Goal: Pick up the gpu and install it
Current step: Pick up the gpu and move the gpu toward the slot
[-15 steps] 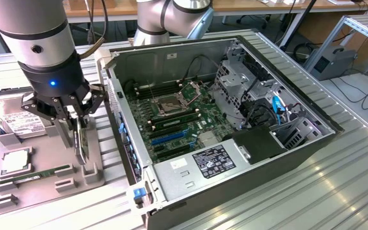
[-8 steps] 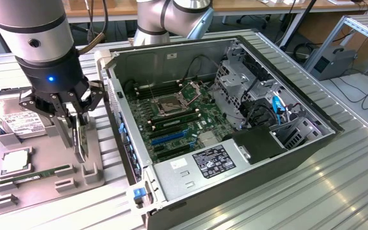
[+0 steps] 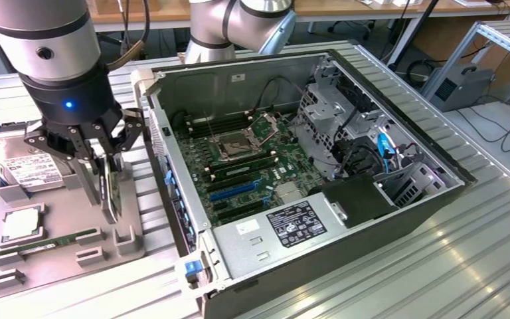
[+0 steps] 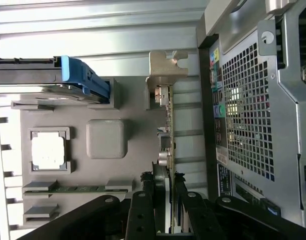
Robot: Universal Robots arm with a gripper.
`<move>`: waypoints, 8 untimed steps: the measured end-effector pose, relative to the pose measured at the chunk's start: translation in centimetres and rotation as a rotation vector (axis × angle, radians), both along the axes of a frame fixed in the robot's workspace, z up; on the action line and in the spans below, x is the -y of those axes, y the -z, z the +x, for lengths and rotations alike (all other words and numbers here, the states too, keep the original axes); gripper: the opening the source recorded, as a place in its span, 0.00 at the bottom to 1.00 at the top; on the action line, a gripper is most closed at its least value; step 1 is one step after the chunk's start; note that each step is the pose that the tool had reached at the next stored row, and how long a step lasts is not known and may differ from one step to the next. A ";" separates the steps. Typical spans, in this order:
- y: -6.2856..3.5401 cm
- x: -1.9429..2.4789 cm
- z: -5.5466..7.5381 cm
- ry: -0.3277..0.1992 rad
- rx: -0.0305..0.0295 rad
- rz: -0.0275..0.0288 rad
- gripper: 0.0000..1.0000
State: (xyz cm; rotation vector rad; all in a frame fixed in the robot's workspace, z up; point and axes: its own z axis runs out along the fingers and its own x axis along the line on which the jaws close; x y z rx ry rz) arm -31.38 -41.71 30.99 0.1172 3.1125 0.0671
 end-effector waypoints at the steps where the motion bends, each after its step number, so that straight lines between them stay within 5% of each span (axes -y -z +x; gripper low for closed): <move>1: -0.08 0.00 0.0 0.000 -0.0001 -0.0001 0.27; 8: -0.49 0.00 0.0 0.000 -0.0001 -0.0001 0.27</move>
